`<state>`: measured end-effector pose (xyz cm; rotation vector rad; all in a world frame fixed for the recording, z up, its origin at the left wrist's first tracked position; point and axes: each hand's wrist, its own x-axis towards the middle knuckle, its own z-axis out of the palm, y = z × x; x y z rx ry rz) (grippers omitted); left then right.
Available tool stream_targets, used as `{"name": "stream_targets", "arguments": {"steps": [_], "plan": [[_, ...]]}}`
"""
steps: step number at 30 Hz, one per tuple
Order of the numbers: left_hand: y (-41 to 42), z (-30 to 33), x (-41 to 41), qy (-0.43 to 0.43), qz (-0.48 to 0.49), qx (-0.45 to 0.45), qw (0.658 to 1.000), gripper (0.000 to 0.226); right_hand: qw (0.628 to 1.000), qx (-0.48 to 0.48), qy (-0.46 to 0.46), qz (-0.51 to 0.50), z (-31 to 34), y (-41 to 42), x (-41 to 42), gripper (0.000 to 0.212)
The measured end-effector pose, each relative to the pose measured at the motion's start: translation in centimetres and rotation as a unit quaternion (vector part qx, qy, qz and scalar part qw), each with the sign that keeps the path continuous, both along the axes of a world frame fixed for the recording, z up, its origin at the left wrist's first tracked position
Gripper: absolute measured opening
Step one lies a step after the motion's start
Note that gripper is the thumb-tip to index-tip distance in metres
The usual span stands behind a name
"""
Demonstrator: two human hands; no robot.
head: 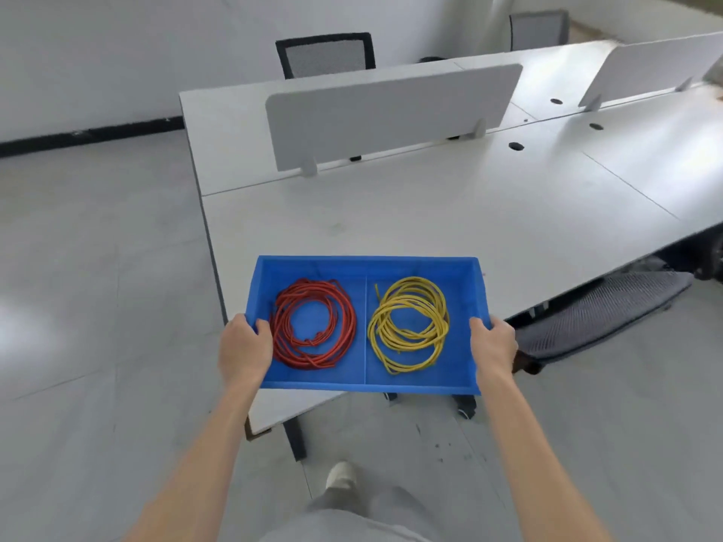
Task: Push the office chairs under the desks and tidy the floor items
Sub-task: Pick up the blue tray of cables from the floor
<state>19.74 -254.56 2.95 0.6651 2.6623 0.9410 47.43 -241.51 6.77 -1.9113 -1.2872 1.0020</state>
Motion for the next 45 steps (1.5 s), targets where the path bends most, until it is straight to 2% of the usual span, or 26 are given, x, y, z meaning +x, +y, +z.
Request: {"name": "stream_targets", "arguments": {"steps": [6, 16, 21, 32, 38, 45], "plan": [[5.9, 0.1, -4.4, -0.021, 0.062, -0.004, 0.998, 0.022, 0.997, -0.019, -0.018, 0.073, -0.8, 9.6, -6.0, 0.032], [17.2, -1.7, -11.6, -0.041, 0.183, -0.036, 0.982, 0.025, 0.977, -0.054, -0.053, 0.201, -2.7, 27.5, -18.3, 0.031], [21.9, -1.9, -15.4, -0.049, 0.192, -0.051, 0.979, 0.024, 0.969, -0.063, -0.065, 0.231, -3.4, 33.0, -23.2, 0.033], [27.4, -2.7, -21.8, -0.047, 0.153, -0.123, 0.979, 0.029, 0.963, -0.099, -0.051, 0.244, -5.3, 38.9, -29.7, 0.035], [28.8, -4.0, -23.4, -0.017, 0.152, -0.112, 0.982, 0.030, 0.963, -0.091, -0.057, 0.248, -6.6, 40.1, -31.0, 0.034], [28.7, -5.1, -23.2, 0.015, 0.155, -0.113, 0.981, 0.028, 0.960, -0.071, -0.122, 0.242, -7.6, 40.0, -31.3, 0.027]]}}
